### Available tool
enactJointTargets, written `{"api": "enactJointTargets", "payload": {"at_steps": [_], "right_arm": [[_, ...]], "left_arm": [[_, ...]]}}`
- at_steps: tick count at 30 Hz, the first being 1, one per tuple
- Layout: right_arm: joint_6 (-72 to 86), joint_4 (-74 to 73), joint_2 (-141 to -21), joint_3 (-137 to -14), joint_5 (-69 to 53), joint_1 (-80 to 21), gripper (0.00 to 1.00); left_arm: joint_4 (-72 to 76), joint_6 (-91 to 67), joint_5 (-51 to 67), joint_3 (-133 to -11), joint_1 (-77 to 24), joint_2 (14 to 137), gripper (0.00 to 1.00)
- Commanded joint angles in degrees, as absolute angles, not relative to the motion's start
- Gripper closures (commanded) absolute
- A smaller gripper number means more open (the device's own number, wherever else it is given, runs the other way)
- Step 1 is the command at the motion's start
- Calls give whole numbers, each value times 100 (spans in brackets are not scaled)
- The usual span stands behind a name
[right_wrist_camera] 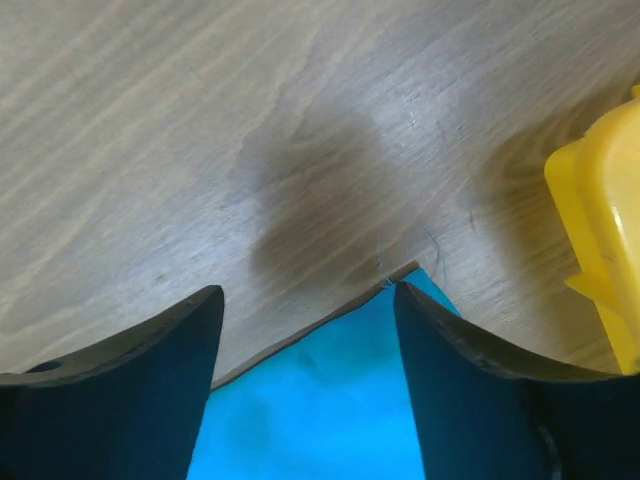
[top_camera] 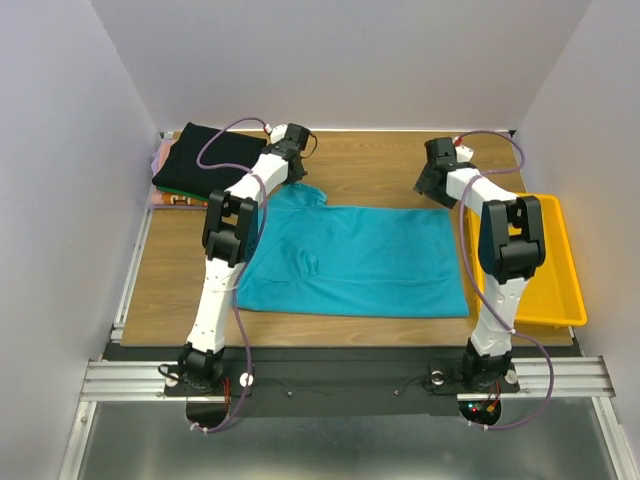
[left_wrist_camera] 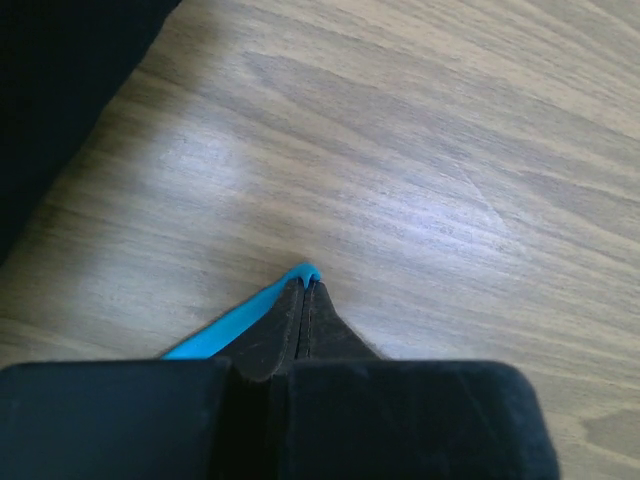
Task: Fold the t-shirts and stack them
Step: Fold the tshirt
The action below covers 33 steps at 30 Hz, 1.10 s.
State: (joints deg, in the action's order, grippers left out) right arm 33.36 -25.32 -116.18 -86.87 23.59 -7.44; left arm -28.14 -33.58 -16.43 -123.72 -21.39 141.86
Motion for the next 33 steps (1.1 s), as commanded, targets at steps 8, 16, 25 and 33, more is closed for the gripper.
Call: {"api": "enactJointTargets", "payload": {"at_steps": [8, 16, 25, 33], "right_arm": [[3665, -2479, -12085, -8763, 2566, -694, 43], [3744, -2522, -12138, -8684, 2610, -686, 81], [3473, -2505, -11453, -8569, 2619, -703, 100], [3278, -2365, -10654, -7929, 2602, -773, 100]], "left_arm": [[-2733, -3217, -1758, -12006, -2180, 13430, 100], [-2637, -3173, -1775, -11752, -2180, 13087, 100], [-2373, -3287, -1573, -10927, -2197, 12297, 100], [-1732, -3471, -1450, -9555, -2285, 11233, 100]]}}
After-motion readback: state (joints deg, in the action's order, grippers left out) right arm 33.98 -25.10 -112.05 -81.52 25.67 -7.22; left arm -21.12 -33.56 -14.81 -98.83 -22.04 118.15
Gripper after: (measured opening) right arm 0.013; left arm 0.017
